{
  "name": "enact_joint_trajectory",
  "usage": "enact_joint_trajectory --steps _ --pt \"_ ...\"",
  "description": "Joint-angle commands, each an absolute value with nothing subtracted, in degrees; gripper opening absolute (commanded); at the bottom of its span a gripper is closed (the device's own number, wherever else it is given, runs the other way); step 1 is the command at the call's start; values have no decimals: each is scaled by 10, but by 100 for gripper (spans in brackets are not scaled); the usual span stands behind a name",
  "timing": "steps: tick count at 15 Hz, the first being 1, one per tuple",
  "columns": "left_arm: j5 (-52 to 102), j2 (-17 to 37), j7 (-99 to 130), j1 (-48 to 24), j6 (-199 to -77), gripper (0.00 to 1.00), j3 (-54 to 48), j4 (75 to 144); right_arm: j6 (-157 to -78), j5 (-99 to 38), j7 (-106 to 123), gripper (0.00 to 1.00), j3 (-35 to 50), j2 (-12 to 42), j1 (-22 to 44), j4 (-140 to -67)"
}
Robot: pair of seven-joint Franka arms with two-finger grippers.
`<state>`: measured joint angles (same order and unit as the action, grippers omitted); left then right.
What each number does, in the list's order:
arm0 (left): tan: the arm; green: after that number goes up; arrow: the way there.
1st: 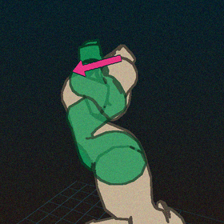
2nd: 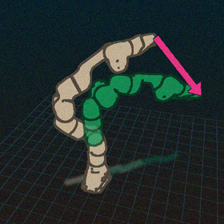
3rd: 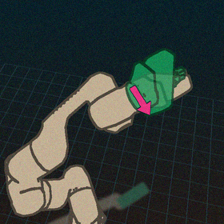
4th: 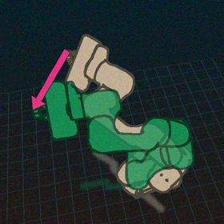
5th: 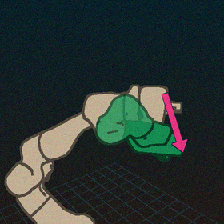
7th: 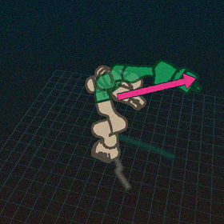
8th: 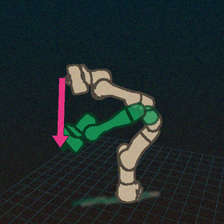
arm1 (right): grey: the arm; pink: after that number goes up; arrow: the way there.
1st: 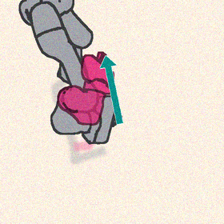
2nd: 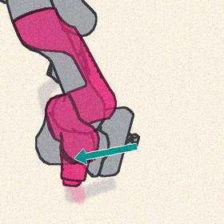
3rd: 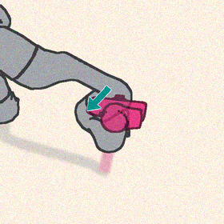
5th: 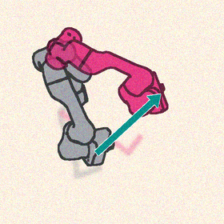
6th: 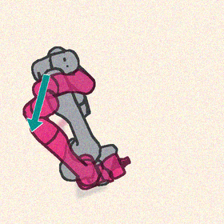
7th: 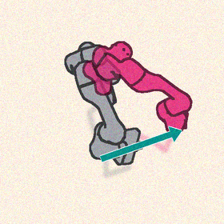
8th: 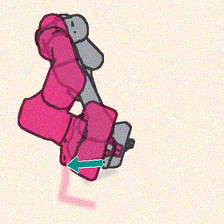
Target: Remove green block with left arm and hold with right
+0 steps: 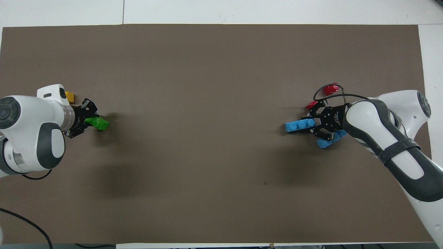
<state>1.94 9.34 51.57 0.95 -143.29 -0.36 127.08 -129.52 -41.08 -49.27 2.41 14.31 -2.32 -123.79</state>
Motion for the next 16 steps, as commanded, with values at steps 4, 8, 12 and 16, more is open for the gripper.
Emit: enact_joint_trajectory --steps 4,8,12,16 --pt "28 116 492 16 -1409 0 -7 1239 -1309 -416 -474 0 28 140 -25 -1246" --pt "28 116 490 16 -1408 44 -7 1237 -1317 -416 -474 0 30 140 -23 -1246" --pt "28 117 491 16 -1404 91 -7 1230 -1326 -417 -478 0 30 141 -4 -1246" --pt "28 112 490 18 -1363 100 -8 1207 -1327 -417 -480 52 30 141 -4 -1247"
